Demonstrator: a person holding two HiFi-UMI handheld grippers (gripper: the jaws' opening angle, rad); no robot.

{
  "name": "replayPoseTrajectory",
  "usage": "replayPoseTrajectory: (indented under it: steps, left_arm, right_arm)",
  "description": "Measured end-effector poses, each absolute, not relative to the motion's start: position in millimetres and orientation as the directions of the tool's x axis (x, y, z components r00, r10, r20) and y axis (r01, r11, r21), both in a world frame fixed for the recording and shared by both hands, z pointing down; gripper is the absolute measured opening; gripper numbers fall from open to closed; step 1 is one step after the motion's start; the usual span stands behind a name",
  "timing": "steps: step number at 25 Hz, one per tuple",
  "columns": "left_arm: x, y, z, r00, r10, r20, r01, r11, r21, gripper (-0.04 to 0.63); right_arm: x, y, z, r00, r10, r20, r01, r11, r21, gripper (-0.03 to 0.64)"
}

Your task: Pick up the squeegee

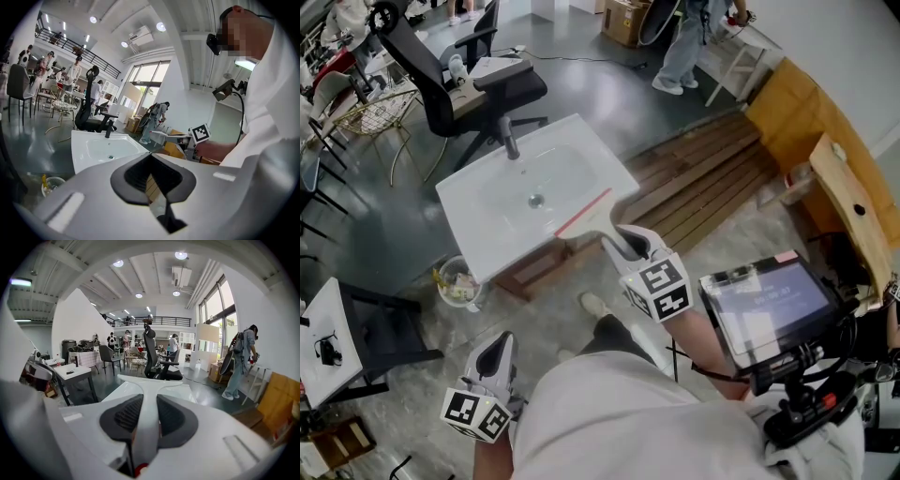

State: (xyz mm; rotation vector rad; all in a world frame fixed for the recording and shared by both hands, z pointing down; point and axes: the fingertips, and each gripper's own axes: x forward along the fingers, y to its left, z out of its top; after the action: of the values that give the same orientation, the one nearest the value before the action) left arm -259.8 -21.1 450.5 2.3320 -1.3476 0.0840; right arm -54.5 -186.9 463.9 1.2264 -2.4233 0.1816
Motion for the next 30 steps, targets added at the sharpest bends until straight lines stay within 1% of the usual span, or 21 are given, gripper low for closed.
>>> replayPoseTrajectory:
  steps: [30]
  left_arm:
    - [-239,-39,456,0.552,-0.787,0.276,-0.821,-0.455,0.346,0.007]
  right_arm:
    - [-35,-194,464,-0.51,-0.76,0.403,-0.812,0.58,0.067,0.097]
